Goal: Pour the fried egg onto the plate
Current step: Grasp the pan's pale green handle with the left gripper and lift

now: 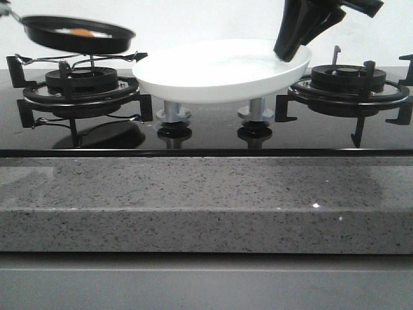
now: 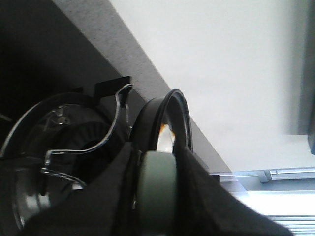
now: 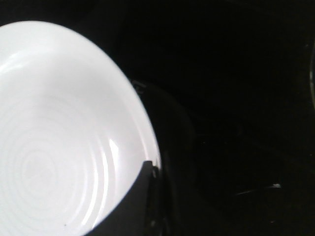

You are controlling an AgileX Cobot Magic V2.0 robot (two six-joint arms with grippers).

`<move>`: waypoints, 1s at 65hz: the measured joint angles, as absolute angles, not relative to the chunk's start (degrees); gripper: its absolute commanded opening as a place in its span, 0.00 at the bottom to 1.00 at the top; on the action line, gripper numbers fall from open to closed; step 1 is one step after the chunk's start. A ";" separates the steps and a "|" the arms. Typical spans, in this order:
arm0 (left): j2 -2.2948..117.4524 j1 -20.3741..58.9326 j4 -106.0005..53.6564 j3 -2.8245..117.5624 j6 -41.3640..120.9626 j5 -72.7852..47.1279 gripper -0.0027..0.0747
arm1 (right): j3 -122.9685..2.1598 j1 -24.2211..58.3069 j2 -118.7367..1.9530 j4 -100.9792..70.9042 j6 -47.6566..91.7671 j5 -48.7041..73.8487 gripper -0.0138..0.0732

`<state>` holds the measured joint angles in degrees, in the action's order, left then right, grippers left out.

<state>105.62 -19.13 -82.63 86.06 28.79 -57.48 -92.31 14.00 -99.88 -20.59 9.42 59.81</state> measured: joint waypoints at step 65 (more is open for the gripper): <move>85.00 6.12 -60.97 86.06 39.94 -45.66 0.01 | -92.31 14.00 -99.88 -20.59 9.42 59.81 0.09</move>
